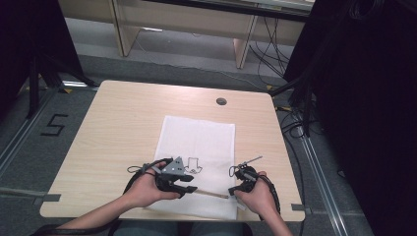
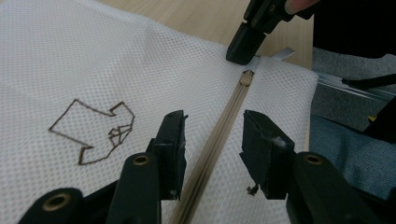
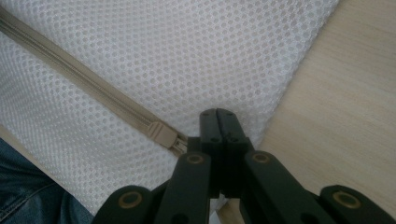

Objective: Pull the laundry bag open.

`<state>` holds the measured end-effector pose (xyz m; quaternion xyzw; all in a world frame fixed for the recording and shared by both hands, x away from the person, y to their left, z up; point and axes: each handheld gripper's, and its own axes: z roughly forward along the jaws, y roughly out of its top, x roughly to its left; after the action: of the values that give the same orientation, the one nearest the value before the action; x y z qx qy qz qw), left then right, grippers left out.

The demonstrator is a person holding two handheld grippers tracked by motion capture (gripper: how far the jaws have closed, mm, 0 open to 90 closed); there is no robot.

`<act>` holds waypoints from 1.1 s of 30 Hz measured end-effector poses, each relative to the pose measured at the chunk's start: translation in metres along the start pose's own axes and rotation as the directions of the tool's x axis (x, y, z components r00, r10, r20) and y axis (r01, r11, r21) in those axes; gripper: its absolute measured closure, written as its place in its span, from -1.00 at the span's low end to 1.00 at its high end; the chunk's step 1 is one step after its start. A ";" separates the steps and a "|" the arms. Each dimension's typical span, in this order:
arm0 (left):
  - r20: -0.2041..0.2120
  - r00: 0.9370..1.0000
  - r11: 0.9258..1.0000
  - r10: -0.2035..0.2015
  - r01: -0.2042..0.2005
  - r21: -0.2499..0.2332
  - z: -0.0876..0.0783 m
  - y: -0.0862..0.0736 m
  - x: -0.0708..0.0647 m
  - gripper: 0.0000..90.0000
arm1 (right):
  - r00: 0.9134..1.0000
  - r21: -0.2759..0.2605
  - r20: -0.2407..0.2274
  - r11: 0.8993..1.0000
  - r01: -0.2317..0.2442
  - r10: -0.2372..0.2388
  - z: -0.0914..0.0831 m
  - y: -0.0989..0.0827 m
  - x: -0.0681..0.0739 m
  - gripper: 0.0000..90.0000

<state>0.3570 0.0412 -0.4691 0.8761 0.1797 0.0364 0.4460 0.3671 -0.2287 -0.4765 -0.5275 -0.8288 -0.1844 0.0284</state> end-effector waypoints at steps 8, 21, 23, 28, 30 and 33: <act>0.046 0.998 0.999 0.030 -0.031 0.014 0.022 0.009 -0.010 0.38 | 0.999 0.000 0.035 1.000 0.023 -0.023 0.001 0.001 0.001 1.00; 0.094 0.995 0.999 0.028 -0.032 0.044 0.047 0.020 -0.019 0.51 | 0.997 -0.035 0.026 0.997 0.073 -0.072 0.002 0.000 -0.003 1.00; 0.099 0.995 0.998 0.031 -0.035 0.044 0.050 0.022 -0.021 0.53 | 0.998 -0.036 0.025 0.998 0.061 -0.060 0.002 0.000 -0.003 1.00; 0.111 0.993 0.997 0.041 -0.048 0.059 0.059 0.026 -0.023 0.59 | 0.998 -0.029 0.033 0.998 0.048 -0.047 0.002 0.000 -0.002 1.00; 0.107 0.994 0.997 0.033 -0.040 0.064 0.062 0.029 -0.024 0.63 | 0.998 -0.030 0.023 0.998 0.060 -0.059 0.002 0.001 -0.003 1.00; 0.110 0.994 0.997 0.017 -0.026 0.078 0.065 0.031 -0.025 0.75 | 0.998 -0.030 0.024 0.998 0.060 -0.059 0.002 0.000 -0.003 1.00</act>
<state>0.3573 -0.0345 -0.4809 0.8956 0.1469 -0.0138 0.4198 0.3693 -0.2306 -0.4793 -0.5051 -0.8415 -0.1918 0.0051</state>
